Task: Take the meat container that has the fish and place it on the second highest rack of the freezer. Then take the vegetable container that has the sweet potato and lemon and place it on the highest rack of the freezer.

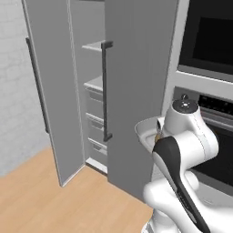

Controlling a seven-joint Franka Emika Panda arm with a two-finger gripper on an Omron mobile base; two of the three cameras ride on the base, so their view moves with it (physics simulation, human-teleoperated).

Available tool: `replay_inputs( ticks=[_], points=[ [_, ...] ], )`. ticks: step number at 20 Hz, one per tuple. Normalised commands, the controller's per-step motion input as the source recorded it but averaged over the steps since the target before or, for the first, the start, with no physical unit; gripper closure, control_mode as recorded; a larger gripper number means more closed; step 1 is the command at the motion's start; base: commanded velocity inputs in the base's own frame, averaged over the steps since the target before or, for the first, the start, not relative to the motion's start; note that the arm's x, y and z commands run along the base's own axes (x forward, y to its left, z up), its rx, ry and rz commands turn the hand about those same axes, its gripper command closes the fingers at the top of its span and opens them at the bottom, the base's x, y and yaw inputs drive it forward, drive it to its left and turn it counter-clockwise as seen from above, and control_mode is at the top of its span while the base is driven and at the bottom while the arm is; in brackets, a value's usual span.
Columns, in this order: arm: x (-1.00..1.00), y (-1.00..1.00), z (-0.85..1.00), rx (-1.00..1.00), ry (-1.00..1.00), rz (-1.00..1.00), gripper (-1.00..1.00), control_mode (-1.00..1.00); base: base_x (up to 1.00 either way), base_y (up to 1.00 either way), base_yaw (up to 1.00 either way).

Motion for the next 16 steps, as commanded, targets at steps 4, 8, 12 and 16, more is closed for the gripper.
replay_inputs(
  ticks=[4,8,12,16],
  points=[
    [0.00,0.00,0.00,0.00,0.00,0.00,1.00,1.00,0.45,1.00,-0.28],
    [0.00,0.00,0.00,0.00,0.00,0.00,1.00,1.00,0.33,1.00,-0.37],
    [0.00,0.00,0.00,0.00,0.00,0.00,1.00,1.00,0.34,1.00,-0.36],
    [0.00,0.00,0.00,0.00,0.00,0.00,1.00,1.00,0.35,0.95,-0.35]
  ],
)
